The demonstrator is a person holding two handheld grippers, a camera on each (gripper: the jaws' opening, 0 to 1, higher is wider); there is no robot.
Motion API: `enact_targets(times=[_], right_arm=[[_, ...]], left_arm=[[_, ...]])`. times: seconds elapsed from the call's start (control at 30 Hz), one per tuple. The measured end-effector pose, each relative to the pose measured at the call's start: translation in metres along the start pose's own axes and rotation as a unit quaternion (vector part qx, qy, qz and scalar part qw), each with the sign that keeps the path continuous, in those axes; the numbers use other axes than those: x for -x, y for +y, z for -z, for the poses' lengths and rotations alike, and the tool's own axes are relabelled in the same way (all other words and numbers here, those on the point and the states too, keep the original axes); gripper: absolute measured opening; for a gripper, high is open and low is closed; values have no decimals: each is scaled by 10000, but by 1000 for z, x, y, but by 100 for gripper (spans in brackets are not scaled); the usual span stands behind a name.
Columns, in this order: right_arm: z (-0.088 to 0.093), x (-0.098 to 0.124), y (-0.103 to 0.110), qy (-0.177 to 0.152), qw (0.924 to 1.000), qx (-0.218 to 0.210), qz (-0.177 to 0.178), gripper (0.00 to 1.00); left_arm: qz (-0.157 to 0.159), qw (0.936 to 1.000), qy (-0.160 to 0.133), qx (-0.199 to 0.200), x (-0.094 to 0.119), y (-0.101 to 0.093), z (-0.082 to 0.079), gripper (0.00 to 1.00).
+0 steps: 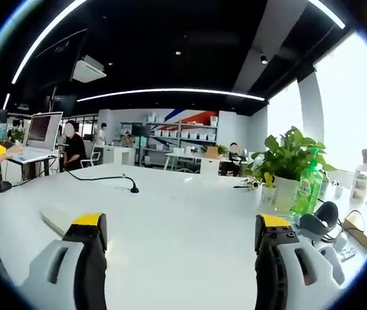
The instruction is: Arrange the utensils inside the cutlery case until each visible utensil rests in its matching compartment.
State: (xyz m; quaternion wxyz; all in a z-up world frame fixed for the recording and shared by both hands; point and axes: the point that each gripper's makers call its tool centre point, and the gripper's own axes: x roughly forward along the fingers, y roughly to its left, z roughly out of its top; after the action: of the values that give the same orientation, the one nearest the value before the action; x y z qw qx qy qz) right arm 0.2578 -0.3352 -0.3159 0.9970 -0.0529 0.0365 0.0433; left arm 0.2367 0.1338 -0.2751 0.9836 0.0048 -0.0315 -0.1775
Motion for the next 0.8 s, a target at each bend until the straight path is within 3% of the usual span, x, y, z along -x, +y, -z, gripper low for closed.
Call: enact_targets(times=[0.23, 0.8], right_arm=[[3, -2, 4, 60, 9999, -39, -81, 99], [13, -7, 2, 285, 9995, -24, -109, 99]], left_arm=[[169, 9998, -62, 99, -2, -14, -2, 100], [260, 9994, 2, 217, -7, -20, 2, 100]])
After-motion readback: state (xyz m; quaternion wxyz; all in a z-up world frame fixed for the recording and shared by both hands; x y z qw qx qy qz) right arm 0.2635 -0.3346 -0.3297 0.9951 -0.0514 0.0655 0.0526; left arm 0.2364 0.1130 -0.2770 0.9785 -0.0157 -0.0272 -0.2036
